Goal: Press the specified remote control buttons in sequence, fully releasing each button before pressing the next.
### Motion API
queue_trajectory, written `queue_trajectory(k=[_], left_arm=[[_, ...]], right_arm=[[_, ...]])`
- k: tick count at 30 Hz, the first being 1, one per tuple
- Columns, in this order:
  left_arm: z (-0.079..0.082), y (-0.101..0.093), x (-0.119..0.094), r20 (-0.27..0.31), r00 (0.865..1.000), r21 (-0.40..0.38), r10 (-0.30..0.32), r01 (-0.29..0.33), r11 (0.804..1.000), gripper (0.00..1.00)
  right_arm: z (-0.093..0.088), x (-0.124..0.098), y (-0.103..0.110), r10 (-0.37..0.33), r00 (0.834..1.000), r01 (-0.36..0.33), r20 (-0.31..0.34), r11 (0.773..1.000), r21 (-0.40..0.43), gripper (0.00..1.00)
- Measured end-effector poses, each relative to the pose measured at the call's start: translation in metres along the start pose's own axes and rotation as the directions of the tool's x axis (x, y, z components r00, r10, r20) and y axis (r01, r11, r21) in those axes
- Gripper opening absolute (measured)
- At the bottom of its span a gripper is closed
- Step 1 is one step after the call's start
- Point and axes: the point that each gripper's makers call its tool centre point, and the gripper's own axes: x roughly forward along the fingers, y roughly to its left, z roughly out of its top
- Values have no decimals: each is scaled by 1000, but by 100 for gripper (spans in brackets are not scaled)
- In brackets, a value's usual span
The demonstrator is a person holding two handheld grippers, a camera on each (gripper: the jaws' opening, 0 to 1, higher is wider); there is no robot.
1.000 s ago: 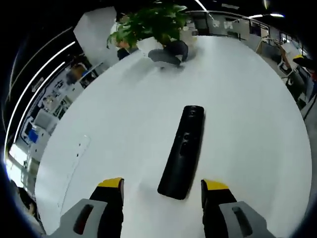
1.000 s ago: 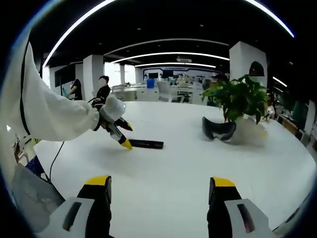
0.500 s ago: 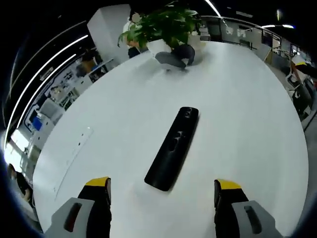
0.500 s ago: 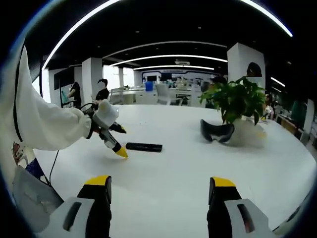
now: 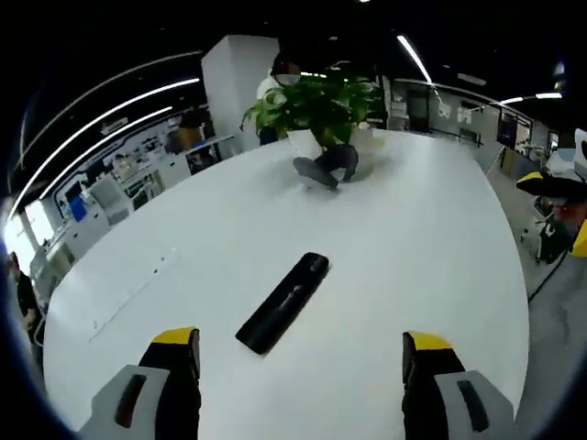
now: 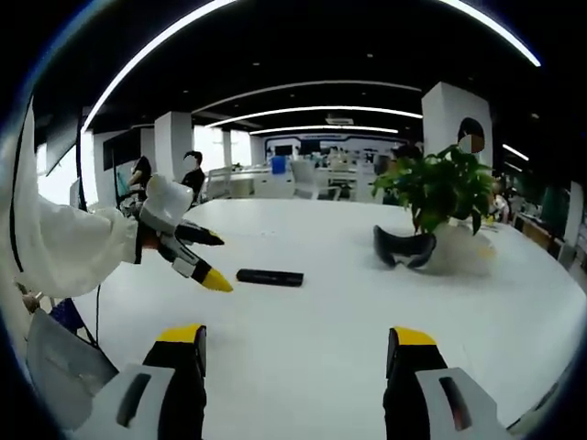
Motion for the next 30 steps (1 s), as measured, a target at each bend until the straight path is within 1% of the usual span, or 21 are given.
queue_trajectory(k=[2,4,6,9,11,13,14,15,16,17,19,21,22,23,27,28,29,30], left_arm=[[-3,-5,-7,8,1000,-18,7,-7,1000,100],[-6,-9,-13,18,1000,-25,11,-11,1000,100],[-11,-13,-21,23,1000,-61,14,-13,998,100],[-13,-19,-37,61,997,-130,46,-37,991,100],[-16,-22,-45,74,995,-142,60,-49,989,100],[-23,-26,-58,78,993,-150,84,-71,986,100],[-26,-29,-63,78,994,-172,83,-68,983,100],[-28,-32,-67,82,993,-213,82,-63,975,100],[-28,-34,-74,102,990,-252,92,-64,966,100],[-28,-35,-79,114,989,-269,96,-62,961,100],[-32,-36,-90,111,988,-275,111,-77,959,100],[-33,-36,-97,126,983,-285,130,-90,954,100],[-31,-36,-102,144,978,-300,148,-99,949,100],[-32,-36,-105,145,977,-302,155,-105,948,100],[-34,-36,-120,151,966,-297,210,-159,942,100],[-34,-34,-123,154,960,-306,234,-179,935,100],[-35,-36,-128,165,954,-306,249,-191,933,100],[-37,-37,-131,162,954,-307,251,-193,932,100]], right_arm=[[0,0,0,-1,1000,1,2,1000,3,80],[2,-1,-1,-3,1000,3,10,1000,7,80],[2,-1,-2,-5,1000,5,13,1000,13,80],[3,-2,-3,-10,1000,10,18,1000,12,81],[3,-2,-3,-12,1000,12,18,1000,12,81],[2,-2,-4,-20,1000,20,14,1000,8,80],[3,-2,-4,-22,1000,21,16,1000,9,80],[4,-3,-4,-22,1000,22,21,1000,10,80],[5,-3,-4,-23,999,22,26,1000,11,81],[5,-4,-4,-24,999,23,27,1000,12,81],[5,-4,-5,-24,999,24,29,1000,17,81],[6,-4,-7,-21,999,20,34,999,32,82],[7,-4,-8,-20,999,19,35,999,39,82],[7,-5,-8,-19,999,17,38,999,49,82],[8,-5,-10,-24,999,21,42,998,60,83],[8,-6,-10,-25,999,22,42,998,61,83],[8,-6,-11,-27,999,25,41,998,60,83],[8,-6,-11,-30,999,28,40,998,58,83]])
